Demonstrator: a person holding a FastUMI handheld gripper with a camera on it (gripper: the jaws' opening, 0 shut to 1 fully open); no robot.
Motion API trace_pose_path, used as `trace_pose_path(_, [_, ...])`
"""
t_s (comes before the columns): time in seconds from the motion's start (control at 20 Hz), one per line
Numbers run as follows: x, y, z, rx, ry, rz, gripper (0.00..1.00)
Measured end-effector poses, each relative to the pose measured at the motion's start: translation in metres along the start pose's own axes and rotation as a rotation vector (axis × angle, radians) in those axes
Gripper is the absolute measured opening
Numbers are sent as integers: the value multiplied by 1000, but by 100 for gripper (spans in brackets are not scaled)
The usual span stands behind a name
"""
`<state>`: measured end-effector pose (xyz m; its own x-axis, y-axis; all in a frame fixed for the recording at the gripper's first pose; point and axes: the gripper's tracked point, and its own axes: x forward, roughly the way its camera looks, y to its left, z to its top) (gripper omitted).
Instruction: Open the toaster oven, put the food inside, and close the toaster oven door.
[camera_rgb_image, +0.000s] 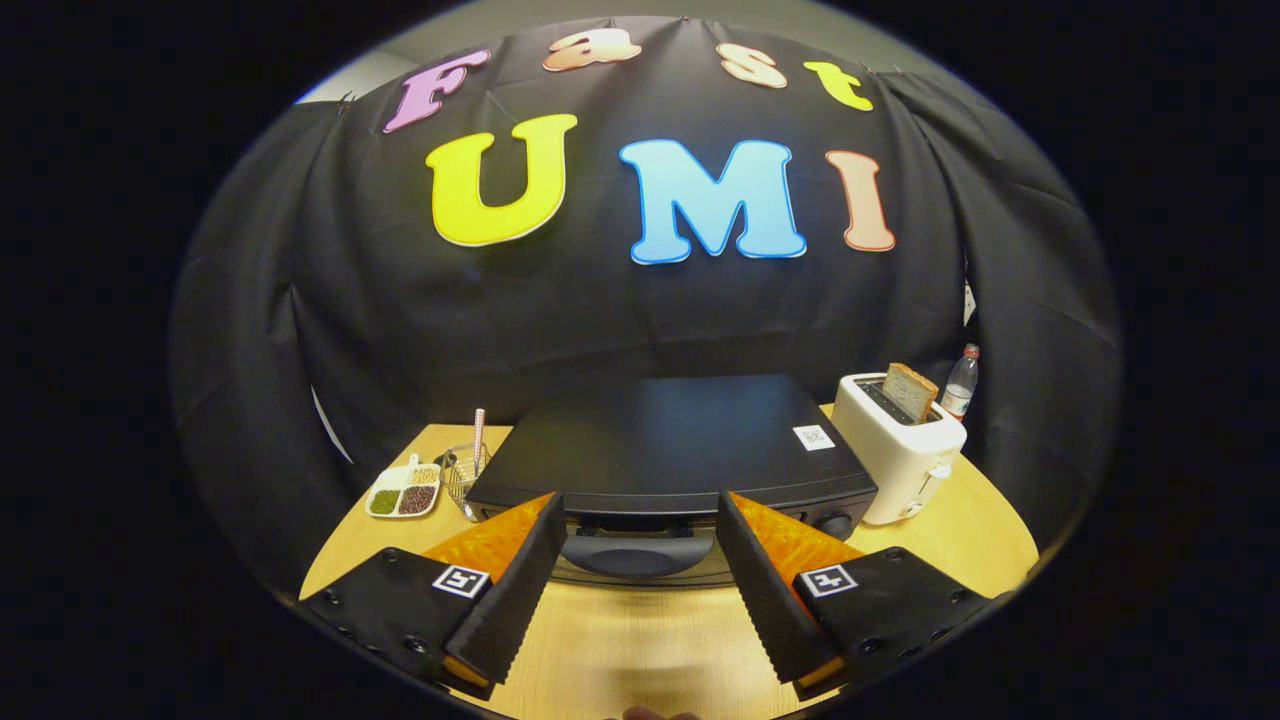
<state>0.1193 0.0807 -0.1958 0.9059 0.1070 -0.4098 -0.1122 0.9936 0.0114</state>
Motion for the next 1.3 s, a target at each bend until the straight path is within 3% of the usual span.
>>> trace_pose_path(0.6, [46, -3, -29, -11, 77, -42, 97])
trace_pose_path(1.3, [0, 4, -75, -19, 168, -11, 98])
